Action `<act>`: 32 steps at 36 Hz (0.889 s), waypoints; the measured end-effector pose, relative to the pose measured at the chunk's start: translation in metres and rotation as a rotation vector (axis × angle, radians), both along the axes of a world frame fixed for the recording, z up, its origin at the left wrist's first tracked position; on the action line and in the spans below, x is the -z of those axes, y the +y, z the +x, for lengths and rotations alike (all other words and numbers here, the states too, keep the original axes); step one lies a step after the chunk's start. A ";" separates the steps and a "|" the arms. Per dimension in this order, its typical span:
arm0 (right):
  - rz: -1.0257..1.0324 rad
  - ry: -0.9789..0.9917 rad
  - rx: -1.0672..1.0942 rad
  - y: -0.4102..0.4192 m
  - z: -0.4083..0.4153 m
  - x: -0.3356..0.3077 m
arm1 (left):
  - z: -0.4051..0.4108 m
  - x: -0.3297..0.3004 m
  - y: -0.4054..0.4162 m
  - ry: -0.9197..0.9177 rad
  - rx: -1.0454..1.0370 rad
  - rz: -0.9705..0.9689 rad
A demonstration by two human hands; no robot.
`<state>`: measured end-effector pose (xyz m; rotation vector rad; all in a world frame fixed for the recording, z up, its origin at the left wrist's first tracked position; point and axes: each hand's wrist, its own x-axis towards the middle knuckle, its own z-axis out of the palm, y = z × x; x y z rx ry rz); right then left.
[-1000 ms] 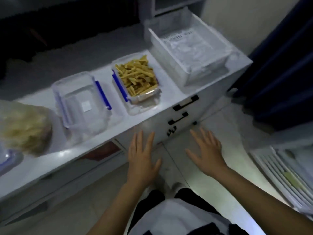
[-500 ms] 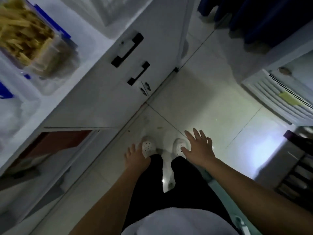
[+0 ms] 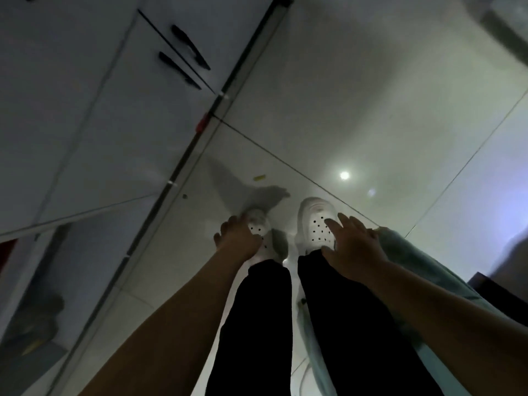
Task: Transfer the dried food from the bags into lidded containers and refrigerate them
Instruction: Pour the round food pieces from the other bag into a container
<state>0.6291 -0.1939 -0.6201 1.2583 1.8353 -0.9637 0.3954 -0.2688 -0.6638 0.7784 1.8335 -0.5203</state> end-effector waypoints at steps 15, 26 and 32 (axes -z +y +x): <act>-0.013 0.052 0.032 0.035 0.004 0.207 | 0.005 0.266 0.056 0.170 0.088 0.177; -0.034 -0.034 0.056 0.042 0.019 0.202 | 0.007 0.278 0.057 0.258 0.162 0.300; -0.004 0.098 0.266 0.038 -0.021 0.097 | 0.028 0.115 0.055 -0.105 -0.487 0.413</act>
